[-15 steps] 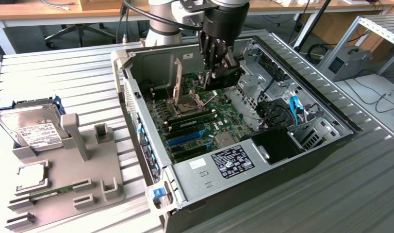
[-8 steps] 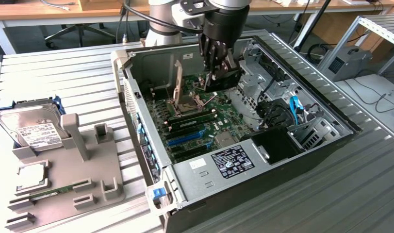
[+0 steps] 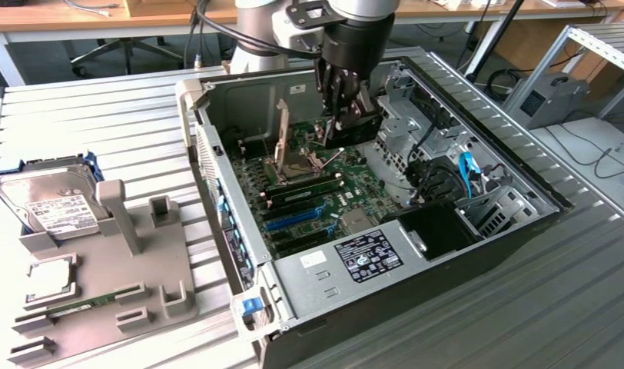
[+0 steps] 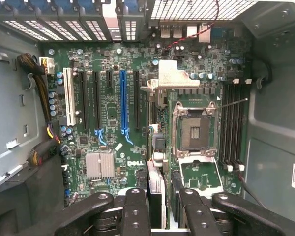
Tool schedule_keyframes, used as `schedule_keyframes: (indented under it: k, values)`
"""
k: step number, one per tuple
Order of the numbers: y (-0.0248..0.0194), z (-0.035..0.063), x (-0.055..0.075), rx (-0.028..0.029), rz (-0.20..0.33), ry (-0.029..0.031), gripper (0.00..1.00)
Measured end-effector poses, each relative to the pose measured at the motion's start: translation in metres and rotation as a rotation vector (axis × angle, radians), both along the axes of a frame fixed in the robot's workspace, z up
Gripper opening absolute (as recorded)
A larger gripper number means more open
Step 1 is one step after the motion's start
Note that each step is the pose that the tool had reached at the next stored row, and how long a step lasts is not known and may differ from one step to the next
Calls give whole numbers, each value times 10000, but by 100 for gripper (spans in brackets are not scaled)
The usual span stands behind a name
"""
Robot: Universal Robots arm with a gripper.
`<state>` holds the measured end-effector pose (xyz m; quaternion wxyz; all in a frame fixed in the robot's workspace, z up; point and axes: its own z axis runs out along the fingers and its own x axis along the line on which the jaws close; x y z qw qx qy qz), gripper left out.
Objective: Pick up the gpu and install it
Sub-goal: 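Insert the gpu into the slot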
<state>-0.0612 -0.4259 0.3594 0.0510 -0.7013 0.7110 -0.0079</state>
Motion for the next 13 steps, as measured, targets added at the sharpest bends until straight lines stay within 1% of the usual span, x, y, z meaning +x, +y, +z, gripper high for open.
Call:
schedule_keyframes:
  k: [13]
  values:
    - [-20,-57,0,1,1,0,29]
